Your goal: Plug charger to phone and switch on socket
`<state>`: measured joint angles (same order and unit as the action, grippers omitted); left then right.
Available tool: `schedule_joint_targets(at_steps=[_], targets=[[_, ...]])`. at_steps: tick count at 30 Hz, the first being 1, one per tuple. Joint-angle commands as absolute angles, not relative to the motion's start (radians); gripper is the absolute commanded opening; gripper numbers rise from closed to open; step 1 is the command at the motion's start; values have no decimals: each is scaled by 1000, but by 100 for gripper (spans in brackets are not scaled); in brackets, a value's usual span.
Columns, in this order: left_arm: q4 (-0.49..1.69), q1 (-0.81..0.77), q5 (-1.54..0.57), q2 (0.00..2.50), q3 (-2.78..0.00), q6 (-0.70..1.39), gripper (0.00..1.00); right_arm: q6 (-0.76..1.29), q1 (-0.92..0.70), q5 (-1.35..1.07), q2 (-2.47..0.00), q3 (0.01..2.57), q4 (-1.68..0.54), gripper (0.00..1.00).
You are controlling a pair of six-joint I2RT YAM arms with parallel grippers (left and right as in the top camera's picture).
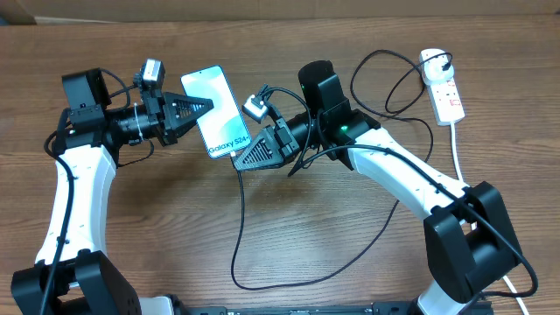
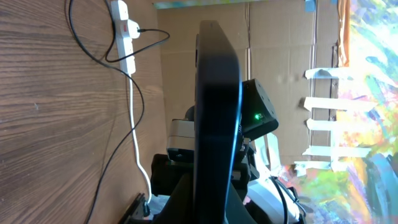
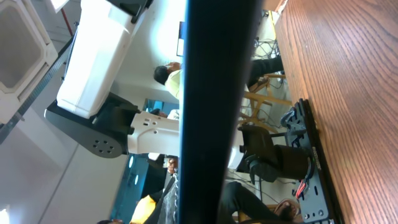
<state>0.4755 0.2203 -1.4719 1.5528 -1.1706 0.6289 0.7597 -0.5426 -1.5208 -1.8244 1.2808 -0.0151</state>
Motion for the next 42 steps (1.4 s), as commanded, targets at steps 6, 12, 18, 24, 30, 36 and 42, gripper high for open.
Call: schedule_joint_targets(at_steps=[6,12,18,24,30,36,42], targets=[[500,215,-1583,1549,-1180,638,4,779,-515,-1532,-1820,1290,-7,4],[505,208,-1583,1549,-1180,635,4,782,-515,-1532,-1820,1290,-7,4],[498,200,-1582,1549,-1180,635,4,782,-521,-1531,-1820,1290,-7,4],[497,200,-1582,1549,-1180,636,4,782,-522,-1530,-1820,1290,-7,4],[497,200,-1582,1549,-1180,636,4,786,-522,-1528,-1820,1290,-7,4],[498,200,-1582,1549,-1180,636,4,786,-528,-1527,-1820,1290,-8,4],[497,200,-1582,1549,-1180,636,4,786,-537,-1527,-1820,1290,-7,4]])
